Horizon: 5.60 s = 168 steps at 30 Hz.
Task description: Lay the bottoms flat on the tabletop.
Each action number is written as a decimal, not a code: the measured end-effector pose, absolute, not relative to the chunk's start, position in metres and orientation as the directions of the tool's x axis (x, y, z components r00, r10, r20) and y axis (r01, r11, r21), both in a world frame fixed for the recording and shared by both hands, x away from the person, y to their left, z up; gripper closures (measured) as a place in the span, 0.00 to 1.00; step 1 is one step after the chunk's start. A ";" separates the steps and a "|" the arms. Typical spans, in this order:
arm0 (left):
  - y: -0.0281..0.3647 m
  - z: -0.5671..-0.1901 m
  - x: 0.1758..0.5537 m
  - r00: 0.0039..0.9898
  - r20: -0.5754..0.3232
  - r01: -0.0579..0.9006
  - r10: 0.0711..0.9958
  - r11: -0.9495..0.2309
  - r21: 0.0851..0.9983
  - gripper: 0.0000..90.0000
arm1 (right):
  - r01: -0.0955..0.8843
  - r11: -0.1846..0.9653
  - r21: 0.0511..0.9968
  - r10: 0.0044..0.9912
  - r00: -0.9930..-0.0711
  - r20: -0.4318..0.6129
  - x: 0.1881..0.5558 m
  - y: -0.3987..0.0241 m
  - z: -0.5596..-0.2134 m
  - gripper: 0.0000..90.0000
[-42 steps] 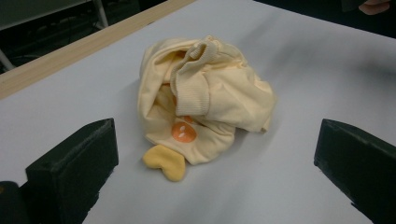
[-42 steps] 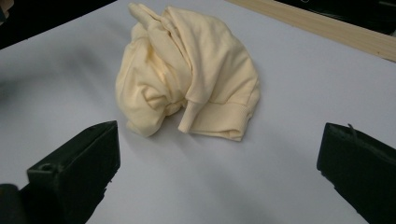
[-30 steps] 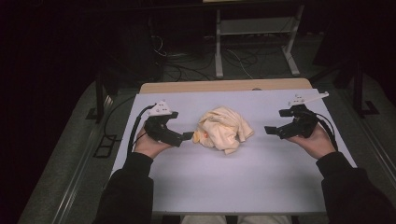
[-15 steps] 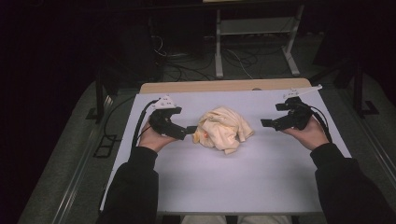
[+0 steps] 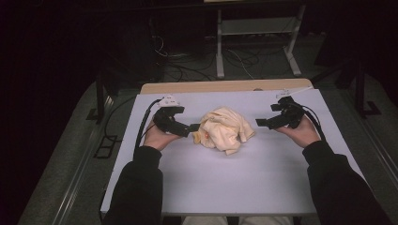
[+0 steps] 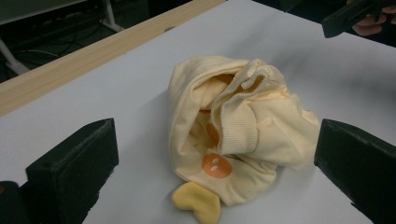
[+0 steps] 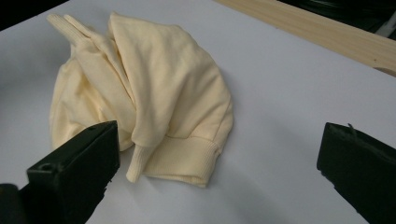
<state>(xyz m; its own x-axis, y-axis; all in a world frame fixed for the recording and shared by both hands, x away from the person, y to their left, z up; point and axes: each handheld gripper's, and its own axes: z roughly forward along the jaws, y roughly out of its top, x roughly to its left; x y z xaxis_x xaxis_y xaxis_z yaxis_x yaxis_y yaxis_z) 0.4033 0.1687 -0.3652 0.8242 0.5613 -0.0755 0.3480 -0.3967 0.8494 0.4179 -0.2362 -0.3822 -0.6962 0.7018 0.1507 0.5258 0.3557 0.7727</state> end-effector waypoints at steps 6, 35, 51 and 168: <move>0.168 -0.370 0.408 0.821 -0.087 0.352 0.564 -0.381 0.855 0.00 | 0.535 0.355 0.767 0.697 -0.698 0.164 0.424 -0.230 -0.391 0.00; 0.138 -0.407 0.417 0.837 -0.213 0.433 0.505 -0.372 0.821 0.07 | 0.580 0.366 0.727 0.651 -0.718 0.245 0.427 -0.197 -0.428 0.00; 0.117 -0.429 0.419 0.825 -0.303 0.494 0.477 -0.347 0.798 0.36 | 0.565 0.409 0.717 0.608 -0.754 0.248 0.420 -0.184 -0.437 0.43; 0.219 -0.415 0.374 0.646 -0.362 0.601 0.672 -0.155 0.784 0.86 | 0.589 0.310 0.746 0.637 -0.711 0.297 0.357 -0.222 -0.383 0.23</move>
